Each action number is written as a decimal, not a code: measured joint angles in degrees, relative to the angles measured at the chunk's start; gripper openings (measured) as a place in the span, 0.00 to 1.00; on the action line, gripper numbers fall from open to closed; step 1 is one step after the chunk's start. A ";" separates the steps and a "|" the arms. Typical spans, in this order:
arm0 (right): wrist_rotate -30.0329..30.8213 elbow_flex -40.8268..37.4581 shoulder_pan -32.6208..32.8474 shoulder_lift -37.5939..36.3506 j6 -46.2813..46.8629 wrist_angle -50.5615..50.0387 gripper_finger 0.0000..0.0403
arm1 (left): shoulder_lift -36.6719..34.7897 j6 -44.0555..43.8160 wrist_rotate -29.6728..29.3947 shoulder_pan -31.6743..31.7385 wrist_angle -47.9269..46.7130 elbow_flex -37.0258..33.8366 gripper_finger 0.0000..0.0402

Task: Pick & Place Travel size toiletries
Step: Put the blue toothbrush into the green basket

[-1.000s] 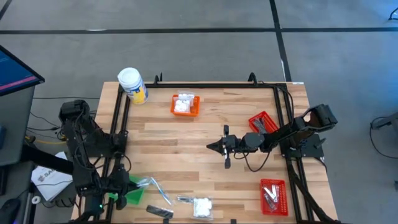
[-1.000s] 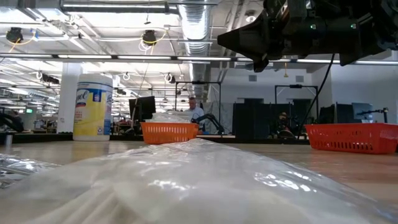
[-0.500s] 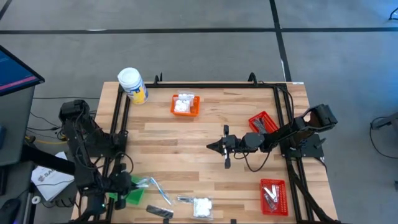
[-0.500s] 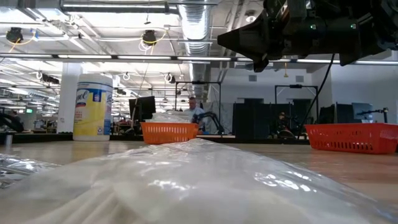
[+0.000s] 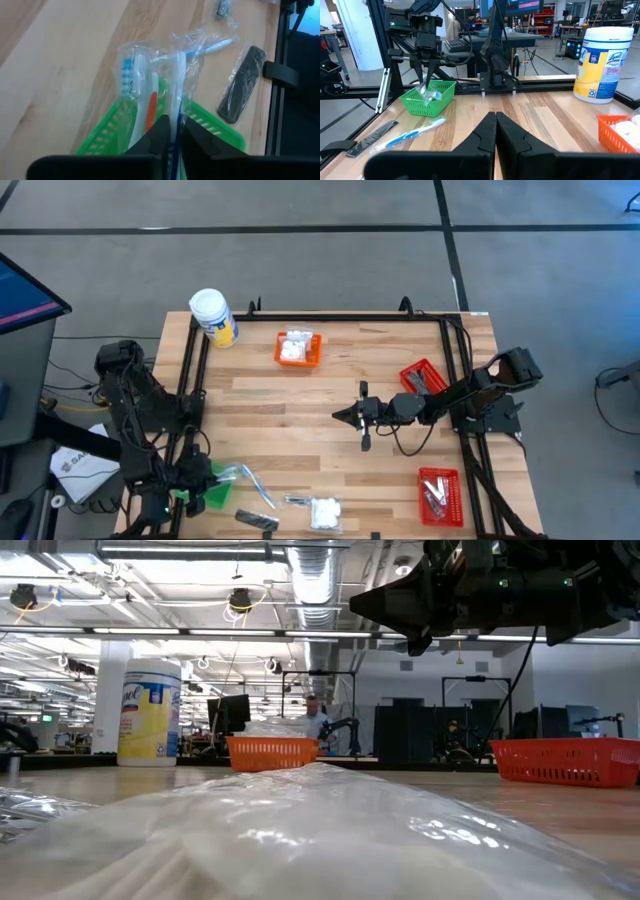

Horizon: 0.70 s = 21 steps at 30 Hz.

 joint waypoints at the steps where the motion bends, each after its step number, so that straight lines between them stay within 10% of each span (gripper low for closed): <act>1: 0.00 0.00 0.00 0.01 0.00 0.00 0.00 | 0.00 -0.06 0.02 0.00 -0.12 0.00 0.08; 12: 0.00 0.00 0.00 0.00 0.02 0.17 0.00 | 0.00 -1.90 3.55 0.00 -2.28 0.01 0.32; 21: 0.00 0.00 -0.06 0.01 0.02 0.50 0.00 | -0.54 -3.03 5.26 0.00 -6.30 0.02 0.29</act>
